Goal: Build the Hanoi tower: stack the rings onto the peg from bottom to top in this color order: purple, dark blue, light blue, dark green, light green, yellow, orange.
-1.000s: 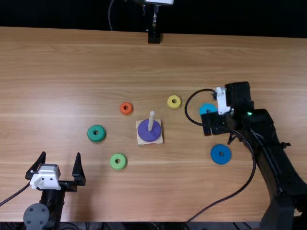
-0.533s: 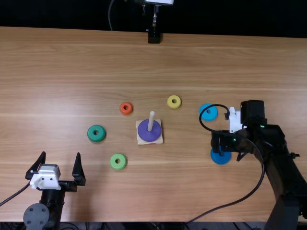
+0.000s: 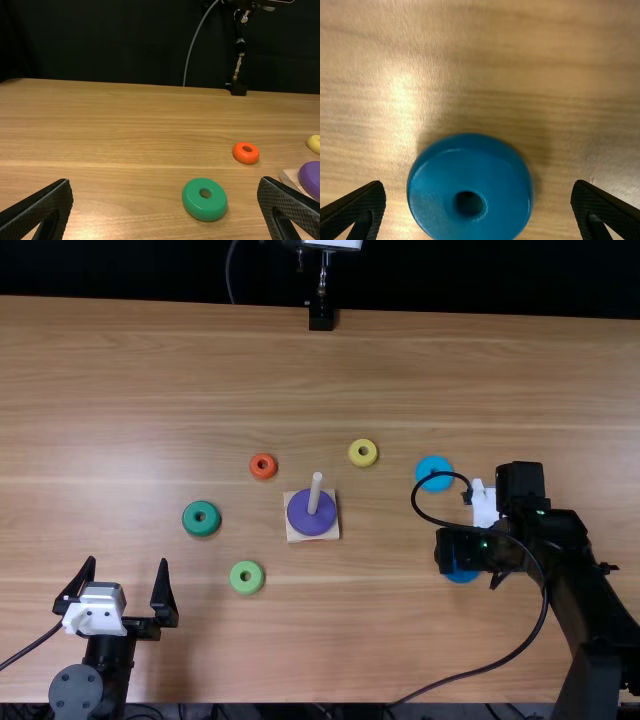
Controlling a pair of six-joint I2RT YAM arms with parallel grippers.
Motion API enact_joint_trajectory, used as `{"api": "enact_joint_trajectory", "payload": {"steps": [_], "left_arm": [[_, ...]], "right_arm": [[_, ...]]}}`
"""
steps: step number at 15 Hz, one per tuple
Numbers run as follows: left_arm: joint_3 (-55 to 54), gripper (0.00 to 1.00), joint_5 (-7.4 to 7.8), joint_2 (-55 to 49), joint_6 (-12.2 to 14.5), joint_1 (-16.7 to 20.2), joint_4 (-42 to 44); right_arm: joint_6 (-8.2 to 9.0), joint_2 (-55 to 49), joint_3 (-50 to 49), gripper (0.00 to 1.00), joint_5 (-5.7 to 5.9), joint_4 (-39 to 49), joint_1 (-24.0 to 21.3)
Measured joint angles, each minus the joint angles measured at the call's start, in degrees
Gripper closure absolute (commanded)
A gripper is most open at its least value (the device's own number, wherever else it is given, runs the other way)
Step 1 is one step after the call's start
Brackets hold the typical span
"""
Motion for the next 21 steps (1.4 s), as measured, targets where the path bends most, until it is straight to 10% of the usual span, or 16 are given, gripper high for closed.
{"api": "enact_joint_trajectory", "payload": {"steps": [21], "left_arm": [[0.0,0.0,0.0,0.0,0.0,0.0,0.0]], "right_arm": [[-0.28,0.0,-1.0,0.0,0.0,3.1,0.0]]}}
